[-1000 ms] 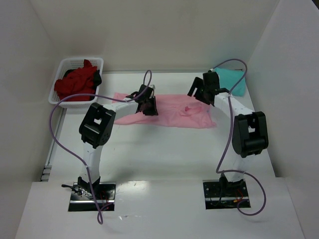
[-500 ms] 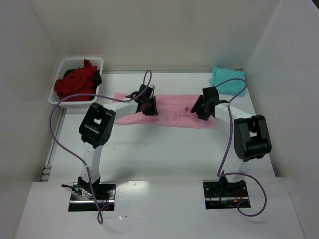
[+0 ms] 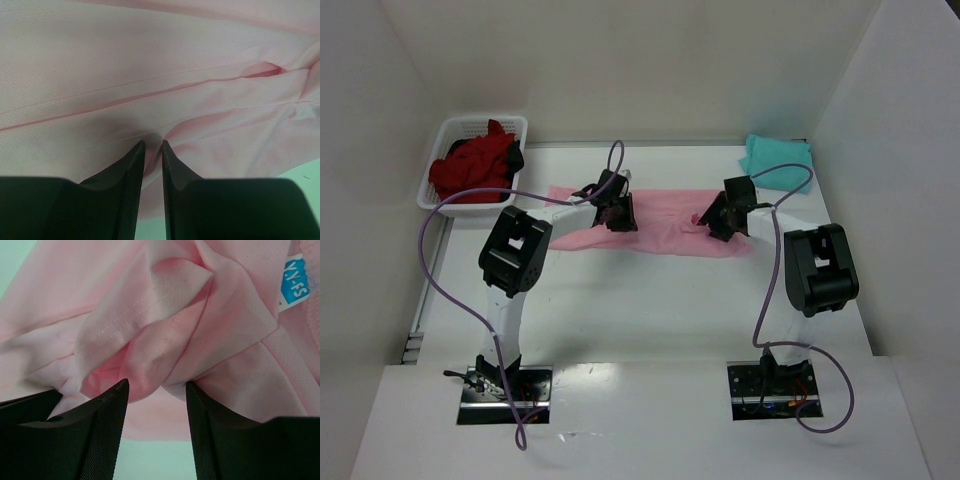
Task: Fold and stack the t-shirts
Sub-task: Fold the other side of the tshirt into a rectangle
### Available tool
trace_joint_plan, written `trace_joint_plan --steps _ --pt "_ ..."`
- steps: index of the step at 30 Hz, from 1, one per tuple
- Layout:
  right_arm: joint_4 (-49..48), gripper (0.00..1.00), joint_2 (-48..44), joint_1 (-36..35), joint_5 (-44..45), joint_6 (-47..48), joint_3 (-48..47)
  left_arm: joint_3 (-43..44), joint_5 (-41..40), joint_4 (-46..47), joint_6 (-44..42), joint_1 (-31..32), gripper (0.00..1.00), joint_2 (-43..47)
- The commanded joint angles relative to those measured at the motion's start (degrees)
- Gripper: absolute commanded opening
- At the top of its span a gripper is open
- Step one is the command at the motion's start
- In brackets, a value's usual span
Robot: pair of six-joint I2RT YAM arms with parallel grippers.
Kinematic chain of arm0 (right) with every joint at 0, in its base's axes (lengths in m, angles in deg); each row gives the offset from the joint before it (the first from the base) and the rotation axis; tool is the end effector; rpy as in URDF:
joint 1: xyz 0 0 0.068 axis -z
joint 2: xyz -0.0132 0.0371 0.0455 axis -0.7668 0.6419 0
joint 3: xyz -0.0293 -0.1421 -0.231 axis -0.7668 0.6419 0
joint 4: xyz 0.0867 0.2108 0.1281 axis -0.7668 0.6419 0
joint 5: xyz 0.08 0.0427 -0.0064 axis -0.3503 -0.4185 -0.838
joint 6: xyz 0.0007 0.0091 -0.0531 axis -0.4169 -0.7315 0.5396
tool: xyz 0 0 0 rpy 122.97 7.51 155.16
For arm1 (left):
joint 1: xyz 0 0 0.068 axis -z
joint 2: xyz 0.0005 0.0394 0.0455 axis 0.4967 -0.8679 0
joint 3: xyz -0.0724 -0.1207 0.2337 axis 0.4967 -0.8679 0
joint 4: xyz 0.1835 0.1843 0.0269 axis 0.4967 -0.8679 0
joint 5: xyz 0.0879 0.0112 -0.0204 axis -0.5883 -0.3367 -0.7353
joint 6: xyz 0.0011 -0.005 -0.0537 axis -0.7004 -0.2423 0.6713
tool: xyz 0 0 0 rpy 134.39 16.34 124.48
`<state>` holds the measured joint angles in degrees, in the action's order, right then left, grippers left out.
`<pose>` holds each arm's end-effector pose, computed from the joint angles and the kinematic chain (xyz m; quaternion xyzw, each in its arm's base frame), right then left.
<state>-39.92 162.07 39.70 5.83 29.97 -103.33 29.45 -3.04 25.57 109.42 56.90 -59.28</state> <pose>0.3541 0.0666 0.1672 0.2778 0.9032 0.1733 0.2775 0.4115 -0.2141 0.1570 -0.0443 0.9284 -0.2217 0.2948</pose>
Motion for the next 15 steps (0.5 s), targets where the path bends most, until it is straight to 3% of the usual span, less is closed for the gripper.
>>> trace_joint_plan --steps 1,10,15 --pt "-2.8 0.55 0.6 -0.4 -0.4 -2.9 -3.5 -1.7 -1.0 -2.1 -1.9 -0.3 0.29 -3.8" --pt "-2.7 0.54 1.6 -0.4 -4.6 -8.5 -3.9 -1.7 -1.0 -2.1 -1.9 -0.3 0.29 -3.8" --pt "4.7 0.68 1.9 -0.4 -4.6 -8.8 -7.6 -1.7 -1.0 -2.1 -1.9 -0.8 0.29 -4.0"
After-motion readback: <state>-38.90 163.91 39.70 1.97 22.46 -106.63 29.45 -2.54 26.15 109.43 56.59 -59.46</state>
